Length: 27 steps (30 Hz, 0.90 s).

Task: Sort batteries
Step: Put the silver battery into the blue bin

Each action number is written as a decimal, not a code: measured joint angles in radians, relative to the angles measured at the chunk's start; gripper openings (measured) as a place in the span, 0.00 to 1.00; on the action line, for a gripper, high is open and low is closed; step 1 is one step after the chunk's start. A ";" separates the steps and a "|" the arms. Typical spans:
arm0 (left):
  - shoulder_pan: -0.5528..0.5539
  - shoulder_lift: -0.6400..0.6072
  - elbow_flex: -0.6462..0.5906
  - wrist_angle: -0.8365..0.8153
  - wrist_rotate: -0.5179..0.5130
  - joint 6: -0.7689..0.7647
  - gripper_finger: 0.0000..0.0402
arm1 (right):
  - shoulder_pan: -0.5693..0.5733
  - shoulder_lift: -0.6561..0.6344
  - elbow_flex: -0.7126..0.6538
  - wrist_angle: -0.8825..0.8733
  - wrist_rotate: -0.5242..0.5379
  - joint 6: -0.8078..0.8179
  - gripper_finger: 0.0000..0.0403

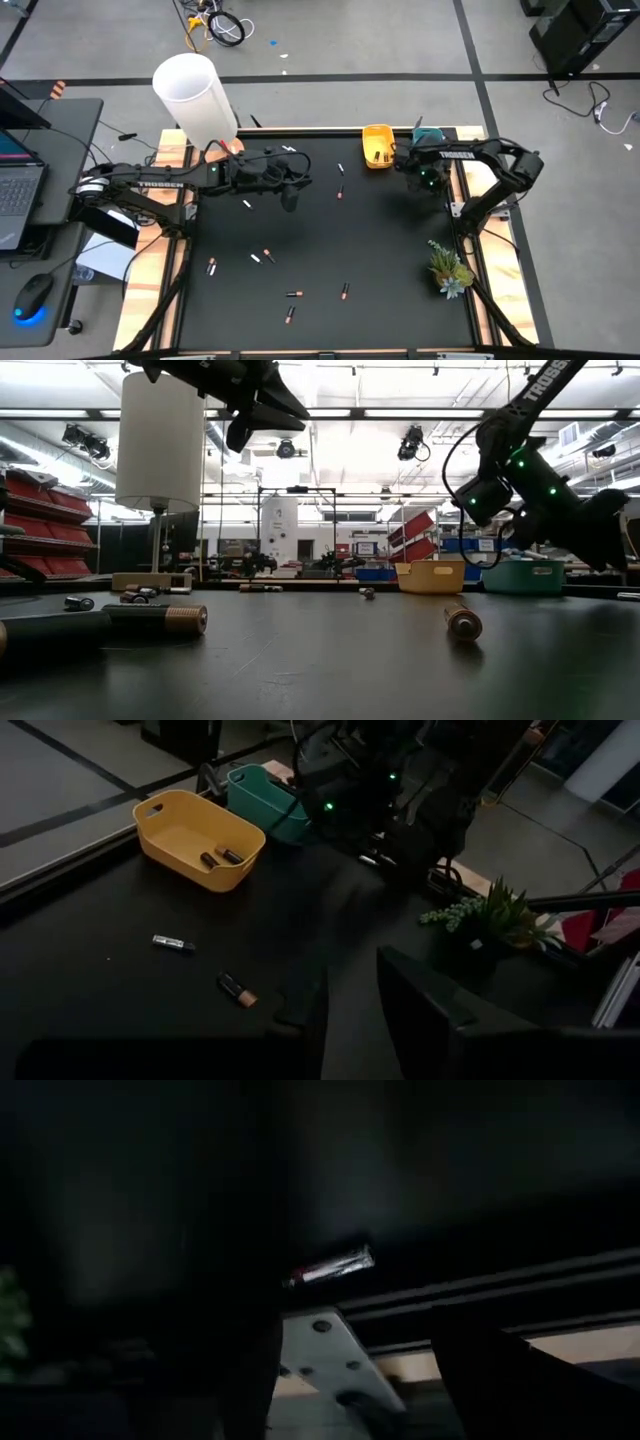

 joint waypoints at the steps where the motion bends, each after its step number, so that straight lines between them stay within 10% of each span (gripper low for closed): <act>1: 0.000 0.000 0.000 0.000 0.000 0.000 0.26 | 0.020 0.000 0.000 -0.011 0.014 -0.030 0.64; 15: 0.000 0.000 0.000 0.000 -0.004 -0.010 0.26 | 0.188 0.002 -0.062 0.080 0.070 -0.477 0.64; 27: 0.000 0.000 0.000 0.003 -0.014 -0.017 0.26 | 0.213 0.073 -0.111 0.124 0.090 -0.167 0.65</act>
